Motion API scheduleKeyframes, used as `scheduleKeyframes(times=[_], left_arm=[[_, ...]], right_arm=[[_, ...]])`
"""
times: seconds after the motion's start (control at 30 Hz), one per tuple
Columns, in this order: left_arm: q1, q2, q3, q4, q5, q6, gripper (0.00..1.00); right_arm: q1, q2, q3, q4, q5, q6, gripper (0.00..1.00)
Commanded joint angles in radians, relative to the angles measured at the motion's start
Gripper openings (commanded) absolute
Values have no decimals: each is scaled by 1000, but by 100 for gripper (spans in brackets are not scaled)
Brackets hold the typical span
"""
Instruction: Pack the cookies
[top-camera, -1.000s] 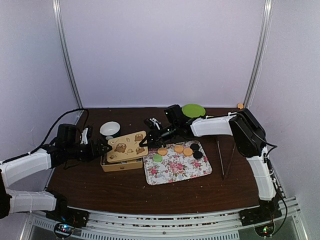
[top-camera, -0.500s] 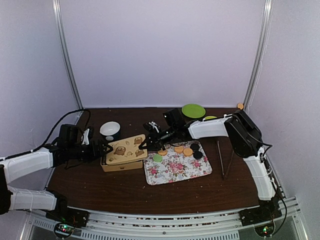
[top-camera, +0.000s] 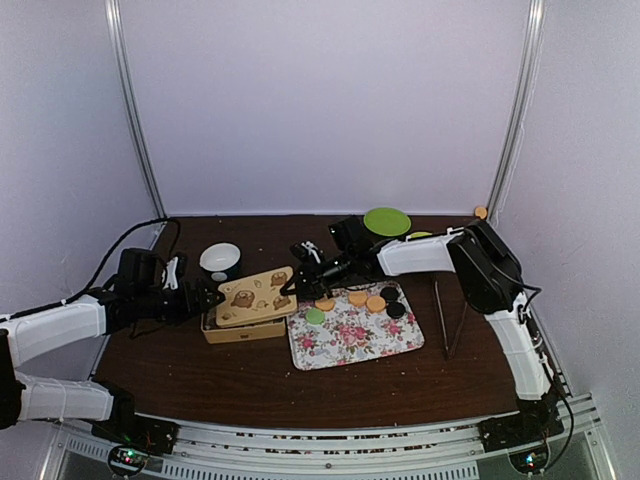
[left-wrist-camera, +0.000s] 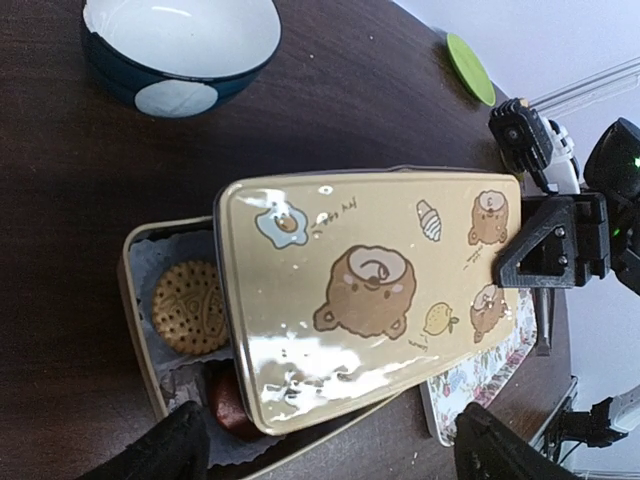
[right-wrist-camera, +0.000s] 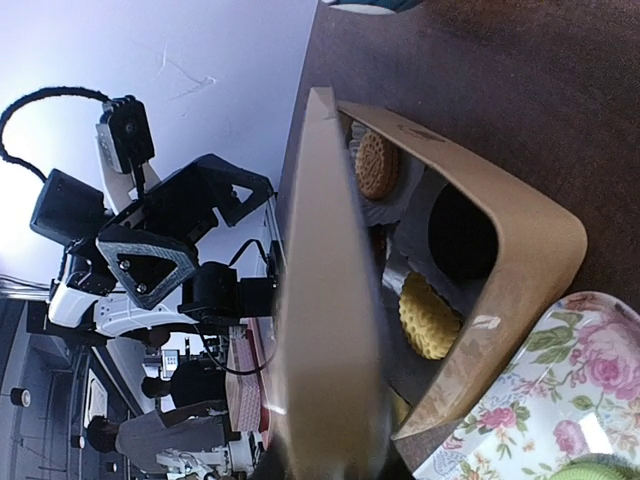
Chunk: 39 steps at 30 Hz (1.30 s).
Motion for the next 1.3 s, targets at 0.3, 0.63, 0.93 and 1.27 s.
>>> scheduleKeyframes(times=[0.3, 0.63, 0.93, 1.27], left_arm=[[6, -6, 2, 21, -22, 23, 88], [6, -11, 4, 13, -38, 28, 87], [6, -19, 2, 3, -62, 26, 87], [6, -4, -4, 10, -86, 16, 87]], right_arm=[[-21, 24, 60, -125, 55, -82, 30], [-37, -33, 37, -222, 125, -159, 34], [-36, -39, 34, -223, 132, -151, 32], [-23, -56, 11, -231, 156, -149, 28]])
